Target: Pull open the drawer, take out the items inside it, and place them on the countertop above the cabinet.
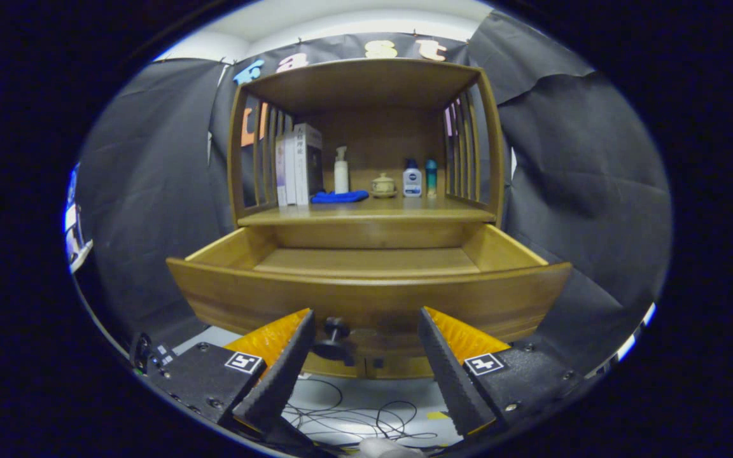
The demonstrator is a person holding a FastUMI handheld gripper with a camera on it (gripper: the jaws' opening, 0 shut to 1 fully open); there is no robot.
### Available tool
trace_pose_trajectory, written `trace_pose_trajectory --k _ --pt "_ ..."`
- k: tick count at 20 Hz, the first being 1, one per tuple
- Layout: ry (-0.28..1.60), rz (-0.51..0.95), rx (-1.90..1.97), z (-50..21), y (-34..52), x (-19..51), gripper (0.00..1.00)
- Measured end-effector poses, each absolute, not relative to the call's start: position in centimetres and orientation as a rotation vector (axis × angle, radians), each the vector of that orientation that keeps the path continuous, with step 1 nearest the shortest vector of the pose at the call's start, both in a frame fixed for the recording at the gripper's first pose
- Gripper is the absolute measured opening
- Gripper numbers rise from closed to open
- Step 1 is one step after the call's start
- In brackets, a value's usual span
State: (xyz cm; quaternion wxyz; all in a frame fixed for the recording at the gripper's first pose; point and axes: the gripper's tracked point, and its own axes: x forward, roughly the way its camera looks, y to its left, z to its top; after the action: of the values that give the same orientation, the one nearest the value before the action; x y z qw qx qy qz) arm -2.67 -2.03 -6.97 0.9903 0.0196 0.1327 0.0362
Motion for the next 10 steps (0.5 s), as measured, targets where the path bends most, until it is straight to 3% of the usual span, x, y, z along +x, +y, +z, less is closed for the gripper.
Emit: trace_pose_trajectory --k 10 --pt "0.314 0.046 0.048 4.5 -0.4 7.2 0.97"
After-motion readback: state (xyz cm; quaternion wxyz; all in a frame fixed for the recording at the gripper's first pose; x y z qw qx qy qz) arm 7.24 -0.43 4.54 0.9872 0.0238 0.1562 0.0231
